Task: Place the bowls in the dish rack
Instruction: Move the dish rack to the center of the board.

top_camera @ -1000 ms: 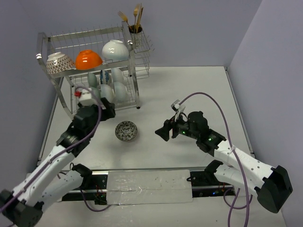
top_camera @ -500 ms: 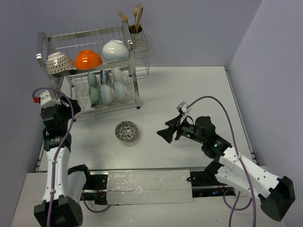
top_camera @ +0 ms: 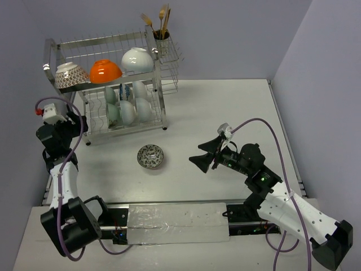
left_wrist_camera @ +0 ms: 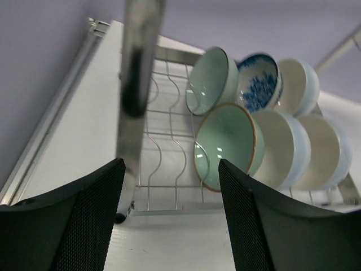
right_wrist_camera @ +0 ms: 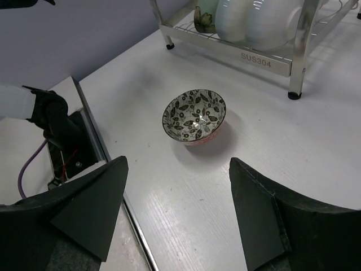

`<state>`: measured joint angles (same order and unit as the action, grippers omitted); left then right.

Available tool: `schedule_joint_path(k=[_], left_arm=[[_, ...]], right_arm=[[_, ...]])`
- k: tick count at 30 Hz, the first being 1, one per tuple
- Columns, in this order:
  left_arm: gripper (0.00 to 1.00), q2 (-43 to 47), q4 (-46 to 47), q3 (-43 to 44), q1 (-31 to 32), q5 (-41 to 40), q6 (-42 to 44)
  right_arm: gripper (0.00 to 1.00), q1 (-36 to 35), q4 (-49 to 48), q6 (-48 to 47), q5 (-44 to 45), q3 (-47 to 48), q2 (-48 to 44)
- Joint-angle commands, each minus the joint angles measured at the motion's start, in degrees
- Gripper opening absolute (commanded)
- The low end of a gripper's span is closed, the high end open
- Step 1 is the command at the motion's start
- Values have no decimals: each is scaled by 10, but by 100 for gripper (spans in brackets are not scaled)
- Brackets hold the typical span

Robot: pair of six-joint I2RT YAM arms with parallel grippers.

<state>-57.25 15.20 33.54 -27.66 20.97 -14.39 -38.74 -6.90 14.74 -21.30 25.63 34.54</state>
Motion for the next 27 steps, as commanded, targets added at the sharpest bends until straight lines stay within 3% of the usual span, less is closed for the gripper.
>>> schedule_joint_path(k=[1, 9, 13, 19, 24, 27], left_arm=[[72, -21, 63, 2, -5, 101, 61], [59, -49, 93, -15, -5, 168, 32], [46, 9, 72, -39, -2, 181, 5], [37, 100, 41, -84, 27, 187, -57], [36, 130, -11, -87, 71, 173, -86], [41, 155, -56, -70, 74, 122, -92]], right_arm=[[80, -3, -28, 3, -15, -4, -10], [80, -3, -29, 1, -16, -8, -25], [80, -3, -32, 0, -14, -9, -31], [80, -3, -29, -2, -10, -8, -42], [80, -3, -25, -1, -11, -6, -47], [80, -3, -23, -2, -11, -6, -47]])
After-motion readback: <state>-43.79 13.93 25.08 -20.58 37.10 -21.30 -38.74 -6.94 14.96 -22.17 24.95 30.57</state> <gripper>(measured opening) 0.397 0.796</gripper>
